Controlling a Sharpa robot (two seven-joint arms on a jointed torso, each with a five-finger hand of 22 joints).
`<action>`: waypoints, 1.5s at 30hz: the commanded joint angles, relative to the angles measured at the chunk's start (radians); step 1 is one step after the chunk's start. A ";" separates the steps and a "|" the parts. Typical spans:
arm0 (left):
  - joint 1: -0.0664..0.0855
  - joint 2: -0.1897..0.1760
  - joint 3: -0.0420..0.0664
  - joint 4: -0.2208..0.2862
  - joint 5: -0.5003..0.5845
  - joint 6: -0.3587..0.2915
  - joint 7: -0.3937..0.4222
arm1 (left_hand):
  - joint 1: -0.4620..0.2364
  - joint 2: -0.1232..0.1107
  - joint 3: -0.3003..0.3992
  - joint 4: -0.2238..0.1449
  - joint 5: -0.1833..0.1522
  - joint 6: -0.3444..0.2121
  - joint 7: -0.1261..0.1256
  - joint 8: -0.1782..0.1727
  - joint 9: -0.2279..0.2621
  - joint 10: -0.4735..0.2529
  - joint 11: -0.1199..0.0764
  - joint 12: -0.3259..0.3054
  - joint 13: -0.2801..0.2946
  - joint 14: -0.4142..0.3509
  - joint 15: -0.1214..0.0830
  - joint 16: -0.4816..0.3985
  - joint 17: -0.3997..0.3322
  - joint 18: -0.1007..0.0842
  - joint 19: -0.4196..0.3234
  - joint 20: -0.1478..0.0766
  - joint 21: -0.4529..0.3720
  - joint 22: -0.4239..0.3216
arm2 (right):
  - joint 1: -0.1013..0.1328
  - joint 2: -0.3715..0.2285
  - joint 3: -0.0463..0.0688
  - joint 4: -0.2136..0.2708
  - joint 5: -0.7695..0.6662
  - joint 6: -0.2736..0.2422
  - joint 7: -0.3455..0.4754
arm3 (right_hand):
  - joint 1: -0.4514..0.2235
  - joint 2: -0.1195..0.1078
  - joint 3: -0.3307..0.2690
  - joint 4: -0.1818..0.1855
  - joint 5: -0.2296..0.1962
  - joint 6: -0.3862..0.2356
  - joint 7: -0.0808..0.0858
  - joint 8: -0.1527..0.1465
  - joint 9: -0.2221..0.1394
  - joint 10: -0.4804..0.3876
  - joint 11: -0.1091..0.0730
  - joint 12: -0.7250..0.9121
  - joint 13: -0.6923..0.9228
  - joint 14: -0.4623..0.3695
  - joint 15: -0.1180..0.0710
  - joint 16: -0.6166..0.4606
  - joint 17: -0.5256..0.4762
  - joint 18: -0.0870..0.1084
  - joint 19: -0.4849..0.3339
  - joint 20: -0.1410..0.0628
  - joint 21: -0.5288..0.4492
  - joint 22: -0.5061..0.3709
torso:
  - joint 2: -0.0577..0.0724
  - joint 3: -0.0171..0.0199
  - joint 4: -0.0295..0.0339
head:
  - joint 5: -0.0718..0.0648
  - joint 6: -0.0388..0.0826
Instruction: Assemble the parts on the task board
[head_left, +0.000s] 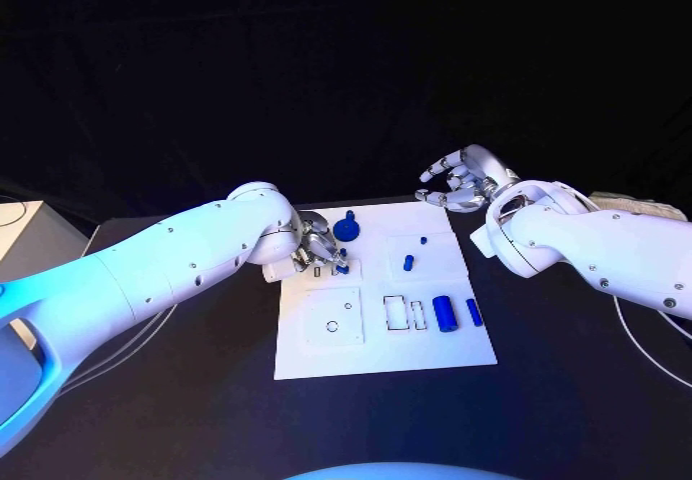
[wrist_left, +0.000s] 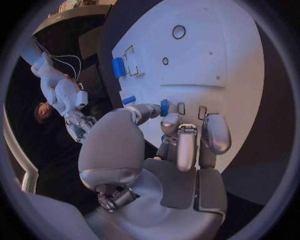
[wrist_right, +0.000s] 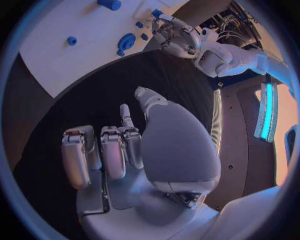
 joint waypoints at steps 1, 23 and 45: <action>0.001 -0.015 0.001 0.020 0.039 -0.040 0.011 | -0.013 -0.002 0.151 -0.163 0.039 0.029 -0.018 0.004 0.192 0.011 -0.003 -0.001 0.003 0.076 -0.008 0.006 0.176 -0.012 0.004 -0.006 0.006 0.004 | 0.000 -0.002 0.001 -0.001 -0.011 0.011 0.000 | -0.003 -0.003 0.002 0.005 0.004 -0.006 0.001 0.005 0.001 0.076 0.001 -0.001 0.240 0.104 -0.003 0.006 0.263 -0.012 0.101 -0.003 0.000 0.256 | -0.003 0.0000 0.0025 | 0.000 0.000; 0.000 -0.080 -0.001 0.080 0.029 -0.141 0.014 | -0.045 -0.028 0.140 -0.189 0.153 0.080 -0.040 -0.001 0.225 0.053 -0.023 0.001 0.014 0.089 -0.027 0.019 0.209 -0.021 0.037 -0.024 0.027 0.048 | 0.000 -0.010 0.000 -0.007 -0.012 0.014 -0.007 | -0.004 -0.004 0.002 0.005 0.004 -0.006 0.001 0.006 0.001 0.076 0.001 -0.001 0.240 0.104 -0.003 0.006 0.262 -0.012 0.101 -0.002 0.000 0.256 | -0.015 0.0003 0.0121 | 0.002 -0.012; -0.001 -0.029 -0.052 0.042 -0.045 -0.140 0.012 | -0.055 -0.028 0.104 -0.185 0.147 0.094 -0.054 0.012 0.251 0.080 -0.035 0.010 0.029 0.093 -0.037 0.024 0.221 -0.023 0.044 -0.029 0.027 0.056 | 0.000 -0.011 0.000 -0.005 -0.016 0.014 -0.009 | -0.004 -0.005 0.002 0.006 0.004 -0.007 0.001 0.007 0.001 0.076 0.001 -0.001 0.240 0.104 -0.003 0.006 0.262 -0.012 0.100 -0.002 0.000 0.255 | -0.014 -0.0002 0.0121 | 0.002 -0.021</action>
